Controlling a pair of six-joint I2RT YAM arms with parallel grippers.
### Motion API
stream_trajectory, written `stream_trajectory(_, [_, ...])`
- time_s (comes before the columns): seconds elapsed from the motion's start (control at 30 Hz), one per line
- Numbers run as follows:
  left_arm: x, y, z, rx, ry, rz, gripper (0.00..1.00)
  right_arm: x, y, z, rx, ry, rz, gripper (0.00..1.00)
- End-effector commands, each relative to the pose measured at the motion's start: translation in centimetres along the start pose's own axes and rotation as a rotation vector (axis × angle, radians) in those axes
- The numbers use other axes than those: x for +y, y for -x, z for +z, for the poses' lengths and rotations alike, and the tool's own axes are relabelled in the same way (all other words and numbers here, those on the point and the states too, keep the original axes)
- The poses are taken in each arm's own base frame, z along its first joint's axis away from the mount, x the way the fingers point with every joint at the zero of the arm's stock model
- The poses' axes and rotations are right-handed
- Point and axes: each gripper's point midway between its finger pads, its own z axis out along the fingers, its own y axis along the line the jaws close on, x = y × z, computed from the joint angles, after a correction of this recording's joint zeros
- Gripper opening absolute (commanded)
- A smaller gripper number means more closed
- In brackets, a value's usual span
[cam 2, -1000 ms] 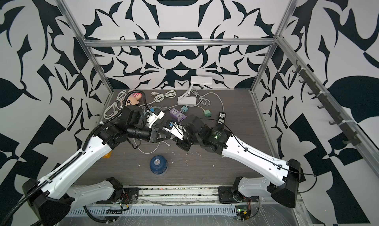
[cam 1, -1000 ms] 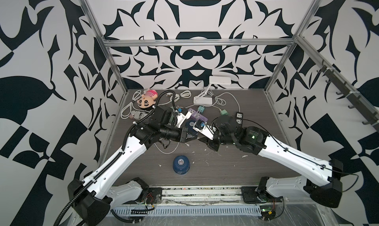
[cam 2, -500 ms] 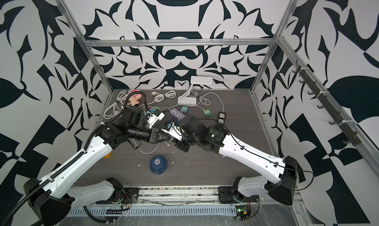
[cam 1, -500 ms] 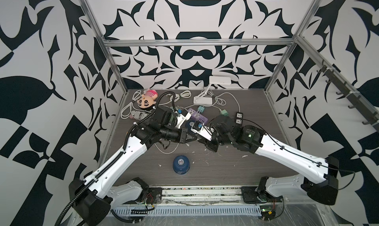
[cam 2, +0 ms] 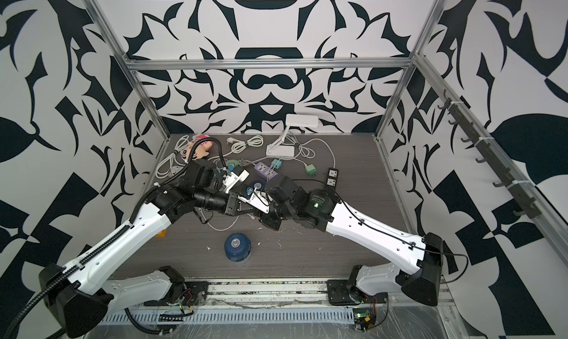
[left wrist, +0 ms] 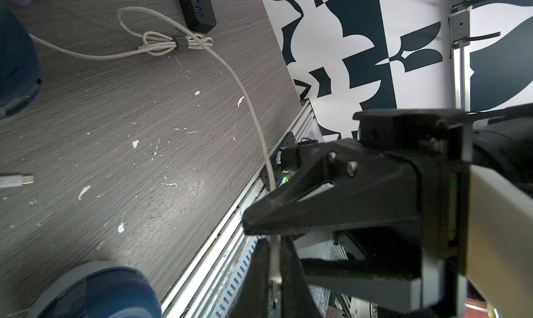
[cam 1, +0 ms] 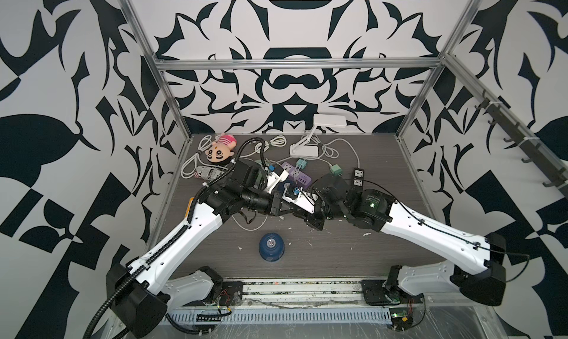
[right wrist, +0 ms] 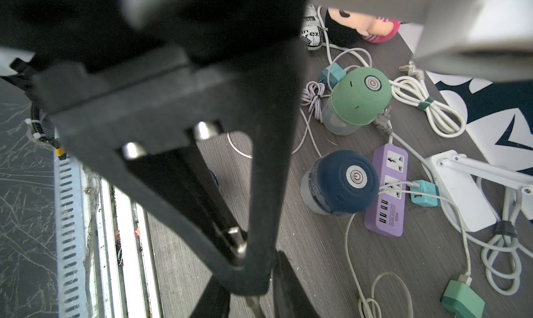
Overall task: Charge the cordless meat grinders
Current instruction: Pick up the charging cable from the center of the board.
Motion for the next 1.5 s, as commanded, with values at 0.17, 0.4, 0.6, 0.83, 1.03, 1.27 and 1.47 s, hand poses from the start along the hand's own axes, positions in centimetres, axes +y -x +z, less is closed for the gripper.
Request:
stream_trajectory(0.17, [0.3,-0.7,0.3,0.024,-0.007,-0.01,0.0,-0.4,2.5,-1.4,-0.073,-0.025,-0.012,0.27])
stream_trajectory(0.4, [0.3,-0.6,0.1,0.019,0.001,-0.007,0.0,-0.6,1.9,-2.1,-0.062,-0.044,-0.022,0.31])
stream_trajectory(0.6, [0.4,-0.5,0.1,0.017,0.005,-0.007,0.0,-0.3,1.4,-2.1,-0.045,-0.032,-0.02,0.26])
stream_trajectory(0.83, [0.4,-0.5,0.0,0.014,0.008,-0.012,0.0,-0.3,1.6,-2.1,-0.05,-0.025,-0.02,0.19])
stream_trajectory(1.03, [1.0,-0.3,-0.1,-0.005,0.043,-0.022,0.16,-0.1,1.6,-1.8,-0.037,-0.012,-0.022,0.08])
stream_trajectory(1.27, [2.6,0.7,-1.6,-0.084,0.132,-0.049,0.49,0.0,1.0,-1.6,-0.02,-0.012,-0.02,0.0])
stream_trajectory(1.47, [6.1,1.2,-4.0,-0.181,0.252,-0.127,0.8,-0.4,0.0,-1.2,-0.012,-0.039,0.013,0.0])
